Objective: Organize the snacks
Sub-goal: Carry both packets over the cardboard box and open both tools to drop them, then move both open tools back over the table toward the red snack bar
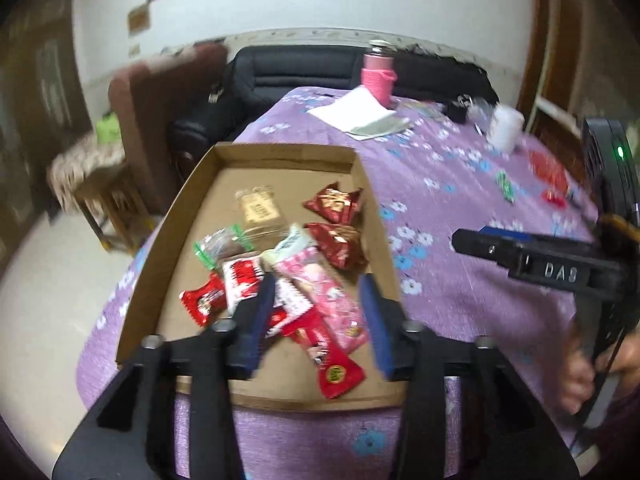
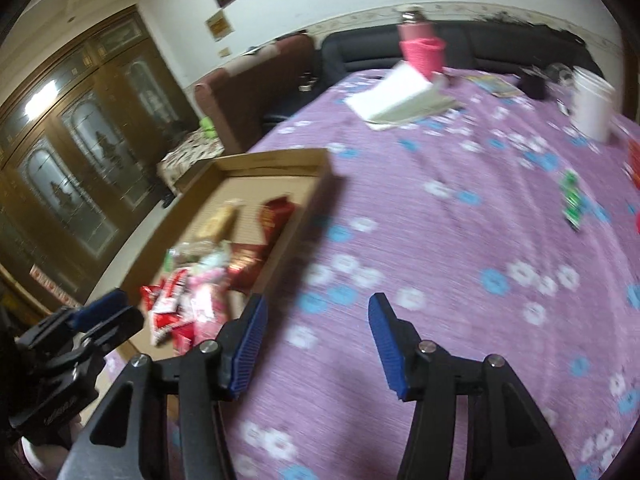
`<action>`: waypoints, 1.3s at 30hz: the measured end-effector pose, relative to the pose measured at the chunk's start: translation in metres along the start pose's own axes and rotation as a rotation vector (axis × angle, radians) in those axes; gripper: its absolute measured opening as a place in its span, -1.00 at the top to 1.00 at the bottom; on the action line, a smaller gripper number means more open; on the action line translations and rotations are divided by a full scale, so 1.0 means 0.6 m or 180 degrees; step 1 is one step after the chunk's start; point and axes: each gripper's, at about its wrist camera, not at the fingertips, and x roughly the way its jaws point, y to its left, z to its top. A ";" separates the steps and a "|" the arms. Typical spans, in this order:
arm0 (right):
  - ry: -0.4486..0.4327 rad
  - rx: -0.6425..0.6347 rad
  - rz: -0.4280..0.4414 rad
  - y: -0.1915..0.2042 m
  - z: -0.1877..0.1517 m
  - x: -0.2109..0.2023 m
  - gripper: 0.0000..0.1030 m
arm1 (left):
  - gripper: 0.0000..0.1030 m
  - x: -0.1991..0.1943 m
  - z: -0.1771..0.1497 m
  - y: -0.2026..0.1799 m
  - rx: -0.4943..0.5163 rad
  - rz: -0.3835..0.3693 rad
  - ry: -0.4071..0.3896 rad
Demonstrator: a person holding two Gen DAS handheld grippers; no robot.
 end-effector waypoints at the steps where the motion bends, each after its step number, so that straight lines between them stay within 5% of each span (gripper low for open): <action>1: -0.0003 0.0038 -0.0018 -0.012 -0.003 -0.004 -0.09 | -0.07 -0.002 -0.001 -0.015 0.0092 0.0037 -0.0017; 13: -0.0150 0.0132 -0.0223 -0.088 -0.036 -0.065 -0.20 | -0.07 0.005 -0.008 -0.129 0.0680 0.0037 0.0114; 28: -0.0191 0.0392 -0.0333 -0.171 -0.060 -0.097 -0.21 | -0.06 0.028 -0.017 -0.195 0.0896 -0.0118 0.0287; 34: -0.0300 0.0532 -0.0454 -0.225 -0.064 -0.134 -0.21 | -0.06 0.042 -0.014 -0.226 0.0954 -0.0382 0.0394; 39: -0.0534 0.0949 -0.0823 -0.335 -0.056 -0.198 -0.20 | -0.06 0.064 -0.024 -0.262 0.1003 -0.0696 0.0557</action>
